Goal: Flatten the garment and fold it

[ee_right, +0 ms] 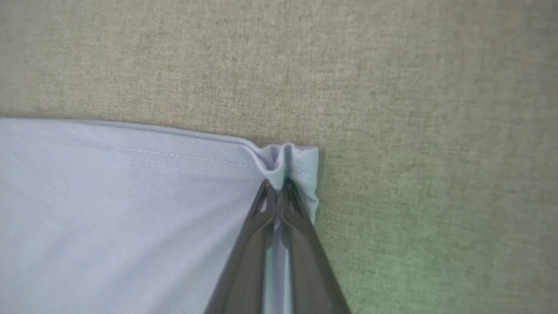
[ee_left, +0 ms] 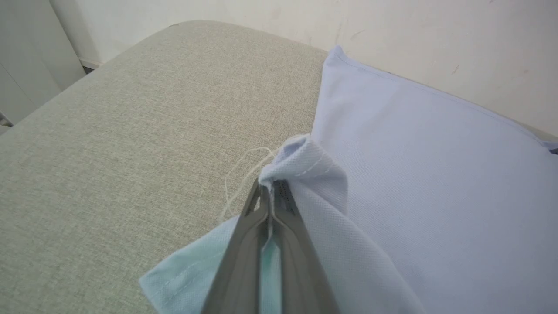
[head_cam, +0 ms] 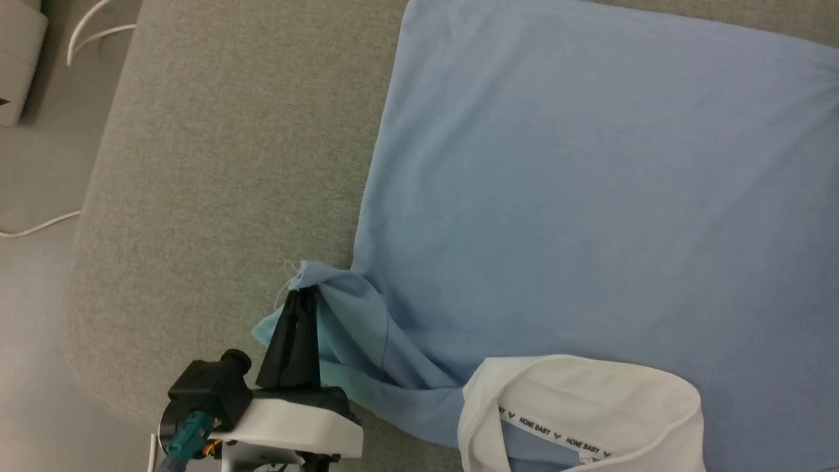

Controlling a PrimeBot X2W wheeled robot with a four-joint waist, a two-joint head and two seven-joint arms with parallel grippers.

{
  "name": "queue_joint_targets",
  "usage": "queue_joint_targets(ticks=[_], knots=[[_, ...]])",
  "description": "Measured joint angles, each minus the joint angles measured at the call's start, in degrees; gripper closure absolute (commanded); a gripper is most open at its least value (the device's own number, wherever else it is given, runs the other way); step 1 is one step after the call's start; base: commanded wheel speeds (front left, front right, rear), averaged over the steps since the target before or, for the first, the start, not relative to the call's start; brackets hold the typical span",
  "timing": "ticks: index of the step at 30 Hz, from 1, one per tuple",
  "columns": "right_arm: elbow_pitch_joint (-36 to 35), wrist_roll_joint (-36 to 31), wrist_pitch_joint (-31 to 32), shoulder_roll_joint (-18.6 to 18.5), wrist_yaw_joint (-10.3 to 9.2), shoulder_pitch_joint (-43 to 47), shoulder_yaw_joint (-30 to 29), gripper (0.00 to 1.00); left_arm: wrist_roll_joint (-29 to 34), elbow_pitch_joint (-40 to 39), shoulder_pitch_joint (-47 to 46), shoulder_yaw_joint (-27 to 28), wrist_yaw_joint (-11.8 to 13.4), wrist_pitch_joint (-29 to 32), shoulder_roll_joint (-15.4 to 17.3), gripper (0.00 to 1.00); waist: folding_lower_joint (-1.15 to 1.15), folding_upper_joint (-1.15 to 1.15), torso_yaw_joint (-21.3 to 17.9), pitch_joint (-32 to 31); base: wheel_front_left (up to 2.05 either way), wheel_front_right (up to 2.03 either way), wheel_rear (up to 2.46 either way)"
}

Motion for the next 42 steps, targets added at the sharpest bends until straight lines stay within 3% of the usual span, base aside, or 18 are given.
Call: queue_joint_targets(ticks=[6, 11, 15, 20, 24, 27, 31, 38, 39, 40, 41, 42], knots=[[0.1, -2.0, -0.6, 1.2, -0.08, 0.2, 1.1, 1.00, 0.0, 0.8, -0.4, 0.1, 0.2, 0.0, 0.0, 1.00, 0.02, 0.00, -0.2, -1.7, 0.00, 0.00, 0.00], [-7.2, -2.4, -5.9, 0.9, -0.07, 3.9, 7.6, 1.00, -0.3, 2.0, -0.3, 0.3, 0.2, 0.2, 0.3, 1.00, 0.02, 0.00, -0.7, -4.6, 0.00, 0.00, 0.00], [-16.6, -0.5, -7.6, -3.7, -0.05, 6.7, 13.1, 1.00, -1.1, 2.6, 0.5, 1.7, 0.5, 0.4, 1.2, 1.00, 0.02, 0.00, -1.3, -7.9, 0.00, 0.00, 0.00], [-28.4, 3.2, -5.5, -11.2, 0.00, 14.8, 17.1, 1.00, -1.6, 3.4, 3.8, 3.6, 2.0, 0.9, 3.2, 1.00, 0.00, 0.00, -3.3, -12.2, 0.00, 0.00, 0.00], [-37.2, 6.9, -2.6, -16.5, 0.00, 27.2, 16.1, 1.00, -1.9, 3.2, 6.7, 5.7, 3.8, 1.6, 4.7, 1.00, -0.01, 0.00, -5.6, -15.3, 0.00, 0.00, 0.00], [-42.9, 8.8, -0.8, -18.2, 0.00, 40.1, 11.9, 1.00, -2.3, 2.7, 9.3, 7.3, 5.1, 2.1, 5.6, 1.00, -0.01, 0.00, -7.8, -17.3, 0.00, 0.00, 0.00], [-49.2, 9.7, -0.3, -15.3, 0.00, 58.8, 3.0, 1.00, -3.4, 2.2, 12.3, 8.5, 6.3, 2.9, 6.4, 1.00, -0.01, 0.00, -10.9, -19.7, 0.00, 0.00, 0.00], [-54.4, 7.0, 1.1, -1.4, 0.00, 81.7, -7.9, 1.00, -3.8, 2.4, 13.2, 8.9, 6.6, 4.7, 7.7, 1.00, -0.01, 0.00, -16.0, -22.3, 0.00, 0.00, 0.00], [-55.1, 6.7, 0.8, 0.5, -0.01, 83.6, -8.1, 0.84, -3.8, 2.5, 13.2, 8.9, 6.6, 4.7, 7.7, 1.00, -0.01, 0.00, -16.5, -22.6, 0.00, 0.00, 0.00], [-56.0, 6.9, -0.4, 2.7, -0.01, 84.8, -8.7, 0.48, -3.9, 2.5, 13.2, 8.8, 6.6, 4.7, 7.7, 1.00, 0.00, 0.00, -17.0, -22.9, 0.00, 0.00, 0.00], [-56.7, 7.2, -1.9, 4.7, -0.02, 85.5, -9.4, 0.00, -3.8, 2.6, 13.2, 8.8, 6.6, 4.9, 7.8, 1.00, 0.00, 0.00, -17.4, -23.2, 0.00, 0.00, 0.00], [-57.7, 7.2, -3.6, 5.9, -0.03, 85.8, -9.9, 0.00, -3.8, 2.6, 13.2, 8.7, 6.6, 5.2, 7.9, 1.00, 0.00, 0.00, -17.7, -23.5, 0.00, 0.00, 0.00]])
